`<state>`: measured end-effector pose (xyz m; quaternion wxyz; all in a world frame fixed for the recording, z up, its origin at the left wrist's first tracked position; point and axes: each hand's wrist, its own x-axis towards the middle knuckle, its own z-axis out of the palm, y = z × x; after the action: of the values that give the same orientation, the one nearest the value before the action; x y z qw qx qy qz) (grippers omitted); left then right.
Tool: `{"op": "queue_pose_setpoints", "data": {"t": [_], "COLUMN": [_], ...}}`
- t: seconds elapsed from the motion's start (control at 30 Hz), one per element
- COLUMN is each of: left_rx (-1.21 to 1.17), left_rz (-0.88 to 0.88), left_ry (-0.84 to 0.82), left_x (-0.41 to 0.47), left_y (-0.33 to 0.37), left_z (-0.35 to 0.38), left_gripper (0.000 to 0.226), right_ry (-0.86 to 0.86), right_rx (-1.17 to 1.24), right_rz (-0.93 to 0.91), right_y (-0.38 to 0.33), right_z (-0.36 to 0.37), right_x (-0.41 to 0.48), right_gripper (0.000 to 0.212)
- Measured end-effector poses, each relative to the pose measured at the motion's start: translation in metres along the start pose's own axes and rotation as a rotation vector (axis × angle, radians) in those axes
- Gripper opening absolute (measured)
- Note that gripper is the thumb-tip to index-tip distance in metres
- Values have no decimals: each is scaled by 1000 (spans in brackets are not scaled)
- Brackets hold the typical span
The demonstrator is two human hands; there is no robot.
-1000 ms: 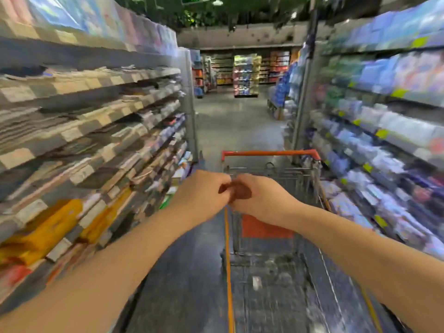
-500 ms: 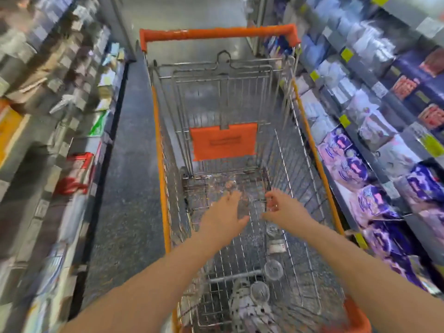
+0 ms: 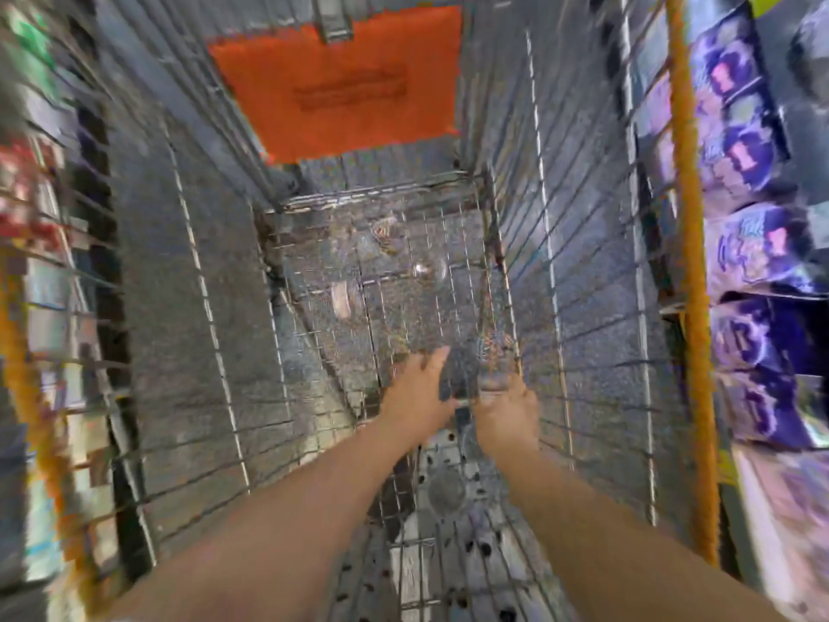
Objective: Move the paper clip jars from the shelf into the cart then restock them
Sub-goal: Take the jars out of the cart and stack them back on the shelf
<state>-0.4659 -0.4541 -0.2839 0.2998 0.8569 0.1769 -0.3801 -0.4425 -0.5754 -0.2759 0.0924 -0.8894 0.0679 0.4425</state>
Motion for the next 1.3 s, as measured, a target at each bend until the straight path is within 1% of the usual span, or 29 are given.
{"op": "queue_pose_setpoints", "data": {"t": [0.07,0.13,0.2,0.23,0.3,0.4,0.47,0.53,0.6,0.7,0.77,0.83,0.97,1.07,1.13,1.2,1.23,1.3], "left_rx": [8,10,-18,-32,-44,7,64,133,198,150,98,53,2,-63,-98,-142,-175,-242], "left_rz": [2,39,97,120,151,157,129,127,135,157,174,161,53,22,26,57,82,137], "left_ry": [-11,-3,0,9,46,36,29,38,55,123,177,222,303,379,422,477,513,582], "left_x": [19,36,51,58,71,92,102,105,103,92,77,59,18,-16,-46,-79,-98,-137], "left_y": [1,5,12,16,25,34,37,43,50,50,45,40,28,21,17,13,10,3], "left_z": [8,15,22,24,27,31,36,38,35,23,11,-6,-43,-68,-85,-100,-107,-121], "left_gripper": [74,70,69,69,69,73,80,81,73,56,51,53,59,61,59,58,57,56], "right_ry": [39,138,230,236,198,156,140,161,184,178,180,191,212,228,242,260,250,234], "right_rx": [168,296,336,343,345,383,430,495,574,683,741,773,812,811,815,788,793,810], "right_rz": [87,115,91,107,153,179,177,213,231,241,181,103,-34,-151,-249,-338,-382,-484], "right_y": [4,4,3,1,1,1,1,0,-1,-1,-2,-9,-37,-54,-62,-71,-73,-79], "right_z": [19,33,37,36,36,41,45,46,45,40,37,32,19,8,-1,-10,-13,-19], "right_x": [2,6,12,17,30,43,45,45,44,39,33,23,-7,-37,-58,-85,-100,-134], "right_gripper": [66,77,73,72,77,80,76,65,54,47,45,41,35,36,23,17,18,27]}}
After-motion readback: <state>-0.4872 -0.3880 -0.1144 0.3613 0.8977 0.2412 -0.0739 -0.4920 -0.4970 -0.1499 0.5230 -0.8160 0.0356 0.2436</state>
